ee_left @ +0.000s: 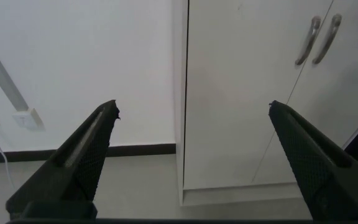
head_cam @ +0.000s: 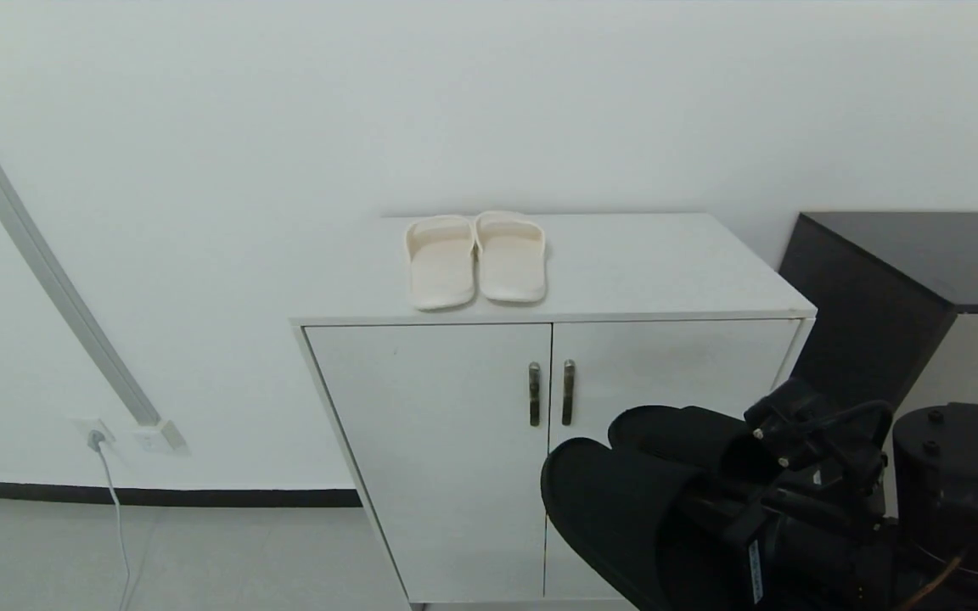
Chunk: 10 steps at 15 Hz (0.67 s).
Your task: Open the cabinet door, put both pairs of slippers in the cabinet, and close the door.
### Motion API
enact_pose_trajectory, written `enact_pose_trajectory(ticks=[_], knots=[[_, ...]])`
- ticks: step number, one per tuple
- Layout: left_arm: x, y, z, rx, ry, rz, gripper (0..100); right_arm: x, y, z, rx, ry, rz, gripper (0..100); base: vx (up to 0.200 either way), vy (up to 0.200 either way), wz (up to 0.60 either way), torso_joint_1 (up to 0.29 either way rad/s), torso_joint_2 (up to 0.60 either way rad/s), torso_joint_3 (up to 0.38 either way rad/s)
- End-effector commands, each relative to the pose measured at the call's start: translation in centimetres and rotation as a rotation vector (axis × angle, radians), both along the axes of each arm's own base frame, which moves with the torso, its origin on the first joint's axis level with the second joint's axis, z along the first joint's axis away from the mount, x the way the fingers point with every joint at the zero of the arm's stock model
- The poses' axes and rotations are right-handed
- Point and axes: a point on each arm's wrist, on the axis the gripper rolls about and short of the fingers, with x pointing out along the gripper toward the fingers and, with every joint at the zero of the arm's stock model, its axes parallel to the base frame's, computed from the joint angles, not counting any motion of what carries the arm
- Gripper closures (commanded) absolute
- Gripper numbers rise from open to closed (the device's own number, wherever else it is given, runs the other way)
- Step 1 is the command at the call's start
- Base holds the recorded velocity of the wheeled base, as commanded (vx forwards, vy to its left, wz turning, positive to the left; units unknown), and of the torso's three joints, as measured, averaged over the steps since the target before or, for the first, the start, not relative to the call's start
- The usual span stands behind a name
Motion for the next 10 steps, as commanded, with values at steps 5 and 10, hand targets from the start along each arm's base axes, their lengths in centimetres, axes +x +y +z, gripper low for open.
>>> enact_pose_trajectory(ticks=[5,10], knots=[[0.01,0.00,0.00,0.000,0.001,0.001,0,-0.04,-0.03,-0.19,-0.005,0.006,0.002,100,0.000,0.000,0.00,-0.179,0.50,0.323],[0.01,0.00,0.00,0.000,0.001,0.000,0,-0.19,-0.18,-0.46,-0.013,0.013,0.002,100,0.000,0.000,0.00,-0.139,0.48,0.334]])
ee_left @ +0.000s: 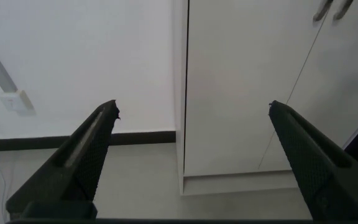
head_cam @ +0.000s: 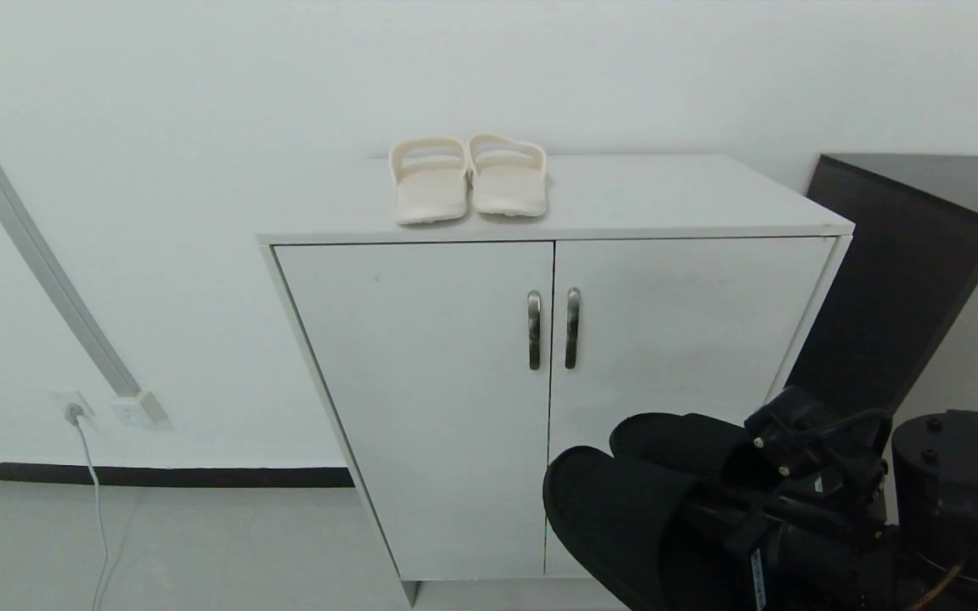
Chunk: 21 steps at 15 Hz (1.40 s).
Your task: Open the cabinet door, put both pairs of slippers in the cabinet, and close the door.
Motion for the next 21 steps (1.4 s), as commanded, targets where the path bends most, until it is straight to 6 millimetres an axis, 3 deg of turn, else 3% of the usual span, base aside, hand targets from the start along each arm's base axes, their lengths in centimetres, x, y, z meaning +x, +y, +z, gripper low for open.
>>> enact_pose_trajectory(ticks=[1,10,17,18,20,21], knots=[[0.0,0.0,0.0,0.000,0.001,-0.001,0,0.0,0.0,-0.1,-0.002,0.002,0.000,100,0.000,0.000,0.00,-0.110,0.46,0.349],[0.0,0.0,0.0,0.000,0.001,0.001,0,-0.3,-0.3,-0.5,-0.017,0.009,0.004,100,0.000,0.000,0.00,-0.049,0.42,0.366],[0.0,0.0,0.1,0.005,0.006,0.001,0,-0.4,-0.4,-0.7,-0.032,0.009,0.006,100,0.000,0.000,0.00,0.001,0.03,0.028],[0.1,0.0,1.1,-0.003,0.003,-0.006,0,-0.4,-0.4,-0.7,-0.038,0.002,0.009,100,0.000,0.000,0.00,0.000,0.00,0.000],[0.3,0.0,5.8,-0.090,-0.011,-0.035,0,-0.4,-0.4,-0.8,-0.043,0.004,0.013,100,0.000,0.000,0.00,0.000,0.00,0.000],[1.0,-0.1,6.4,-0.080,0.030,-0.069,0,-0.4,-0.4,-0.8,-0.043,0.004,0.012,100,0.000,0.000,0.00,0.000,0.00,0.000]])
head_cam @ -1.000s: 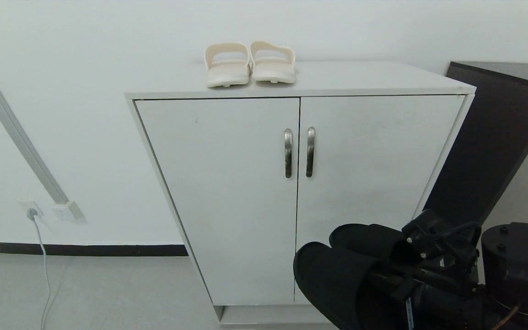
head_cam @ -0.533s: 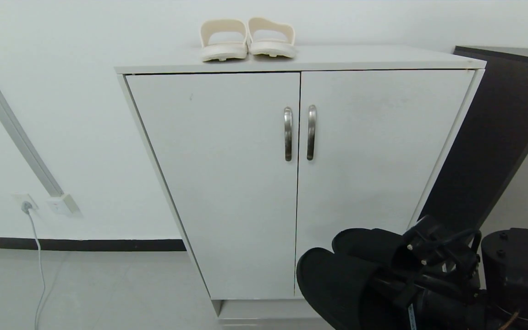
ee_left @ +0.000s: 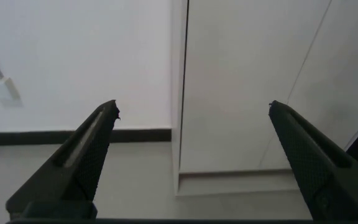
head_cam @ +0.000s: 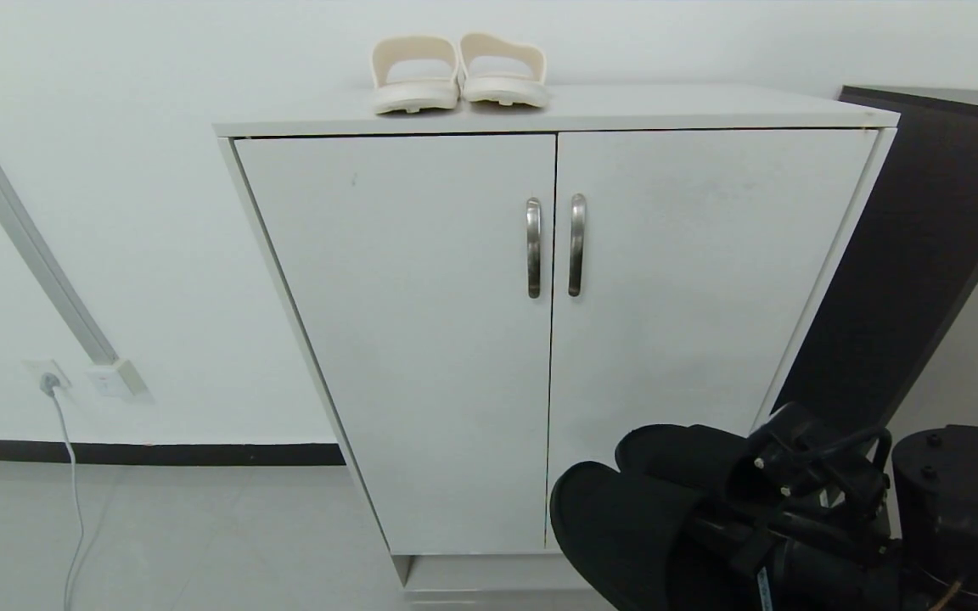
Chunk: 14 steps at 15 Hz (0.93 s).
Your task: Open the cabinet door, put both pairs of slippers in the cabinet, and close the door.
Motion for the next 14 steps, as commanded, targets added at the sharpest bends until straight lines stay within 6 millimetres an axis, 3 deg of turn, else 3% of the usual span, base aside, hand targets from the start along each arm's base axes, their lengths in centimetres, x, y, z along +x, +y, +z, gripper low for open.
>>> enact_pose_trajectory(ticks=[1,5,8,10,11,14], knots=[[2.4,-0.2,4.0,-0.012,0.115,-0.108,0,0.0,0.0,0.0,0.002,-0.001,0.001,100,0.000,0.000,0.00,0.000,0.00,0.000],[6.0,-0.8,7.0,0.020,0.157,-0.346,0,0.0,0.0,0.2,0.012,-0.012,0.000,100,0.000,0.000,0.00,0.000,0.00,0.000],[10.4,-1.4,9.5,0.019,0.156,-0.450,0,0.0,0.0,0.2,0.002,-0.022,0.005,100,0.000,0.000,0.00,0.000,0.00,0.000],[13.1,-2.3,10.3,0.029,0.146,-0.510,0,0.0,0.0,0.2,0.001,-0.023,0.006,100,0.000,0.000,0.00,0.000,0.00,0.000],[15.3,-3.1,11.2,0.035,0.128,-0.526,0,0.0,0.0,0.2,0.001,-0.023,0.006,100,0.000,0.000,0.00,0.000,0.00,0.000],[18.3,-6.1,12.6,0.045,0.130,-0.630,0,0.0,0.0,0.1,-0.002,-0.020,0.007,100,0.000,0.000,0.00,0.000,0.00,0.000]])
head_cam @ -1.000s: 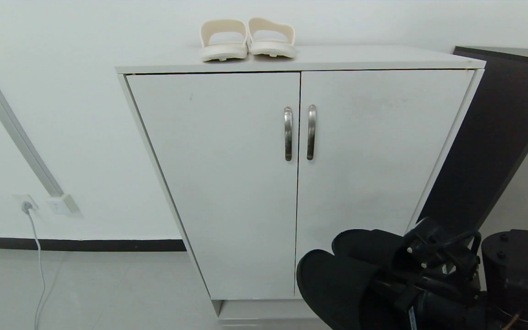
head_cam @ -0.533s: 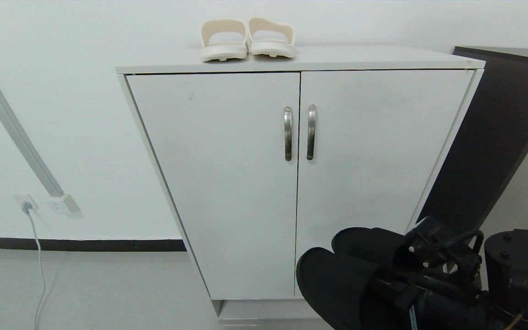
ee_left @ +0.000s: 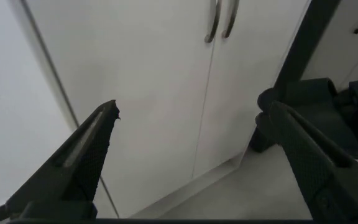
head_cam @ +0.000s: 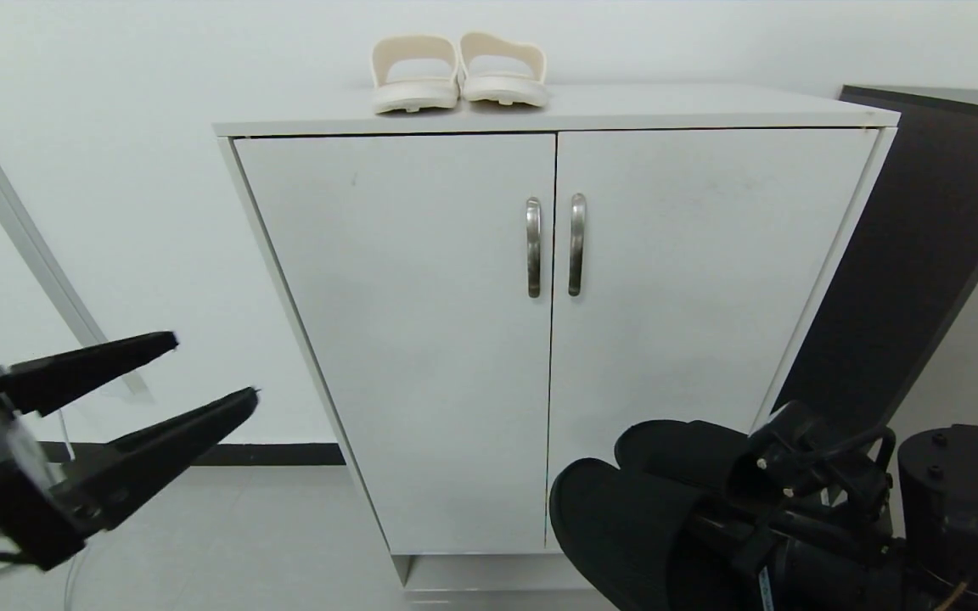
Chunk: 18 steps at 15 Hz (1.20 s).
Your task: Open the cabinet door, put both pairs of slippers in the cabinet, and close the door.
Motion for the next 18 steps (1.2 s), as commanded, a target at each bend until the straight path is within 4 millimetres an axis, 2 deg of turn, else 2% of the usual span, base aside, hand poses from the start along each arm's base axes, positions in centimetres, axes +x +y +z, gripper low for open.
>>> enact_pose_trajectory(ticks=[1,3,4,5,8,13,18], knots=[[4.1,-3.8,0.8,0.019,0.052,-0.126,0,0.1,0.1,0.0,0.001,-0.001,0.001,100,0.000,0.000,0.00,0.000,0.00,0.000],[4.7,-5.9,1.3,0.022,0.051,-0.199,0,0.1,0.1,0.1,0.007,-0.004,0.000,100,0.000,0.000,0.00,0.000,0.00,0.000],[5.3,-8.1,1.8,0.023,0.055,-0.251,0,0.1,0.1,0.1,0.009,-0.006,0.000,100,0.000,0.000,0.00,0.000,0.00,0.000],[5.8,-9.5,2.0,0.020,0.058,-0.284,0,0.1,0.1,0.0,0.007,-0.004,0.000,100,0.000,0.000,0.00,0.000,0.00,0.000],[7.4,-12.9,2.6,0.018,0.059,-0.365,0,0.1,0.1,0.0,0.009,-0.004,0.000,100,0.000,0.000,0.00,0.000,0.00,0.000],[10.3,-16.9,4.1,-0.086,0.121,-0.546,0,0.1,0.1,0.2,0.012,-0.009,-0.001,100,0.000,0.000,0.00,0.000,0.00,0.000],[13.1,-19.5,4.8,-0.193,0.211,-0.637,0,0.2,0.1,0.2,0.011,-0.009,-0.003,100,0.000,0.000,0.00,0.000,0.00,0.000]])
